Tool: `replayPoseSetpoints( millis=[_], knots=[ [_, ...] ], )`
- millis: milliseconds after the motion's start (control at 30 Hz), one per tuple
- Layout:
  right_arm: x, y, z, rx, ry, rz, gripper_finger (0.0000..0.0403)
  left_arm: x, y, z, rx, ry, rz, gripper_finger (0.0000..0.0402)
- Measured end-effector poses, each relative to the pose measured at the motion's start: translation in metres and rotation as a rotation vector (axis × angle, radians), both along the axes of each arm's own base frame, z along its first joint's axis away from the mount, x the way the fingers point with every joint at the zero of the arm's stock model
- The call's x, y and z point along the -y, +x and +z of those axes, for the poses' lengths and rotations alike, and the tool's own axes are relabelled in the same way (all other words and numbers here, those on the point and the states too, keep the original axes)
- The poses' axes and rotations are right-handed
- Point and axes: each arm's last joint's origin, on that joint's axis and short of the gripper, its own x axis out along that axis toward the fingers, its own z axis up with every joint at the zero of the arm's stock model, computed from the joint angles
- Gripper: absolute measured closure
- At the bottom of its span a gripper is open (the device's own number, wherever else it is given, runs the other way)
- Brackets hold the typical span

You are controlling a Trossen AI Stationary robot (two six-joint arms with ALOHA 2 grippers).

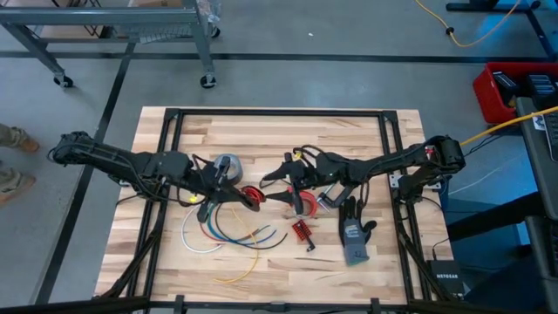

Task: Coil cords
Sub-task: Uncoil the red wire from the spool

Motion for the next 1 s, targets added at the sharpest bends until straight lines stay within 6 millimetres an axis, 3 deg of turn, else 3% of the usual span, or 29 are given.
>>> replayPoseSetpoints(
  millis=[333,733,1000],
  knots=[
    [-0.003,-0.001,0.007,0.06,0.048,0.1,0.0166,-0.001,0.0,-0.001,-0.011,0.01,0.039,0.0398],
    [-0.003,-0.001,0.01,0.084,0.078,0.099,0.0169,-0.002,0.0,-0.003,-0.028,0.02,0.086,0.0398],
    [-0.002,0.003,0.021,0.114,0.079,0.053,0.0169,0.0,0.012,-0.013,-0.064,0.037,0.104,0.0398]
  ],
)
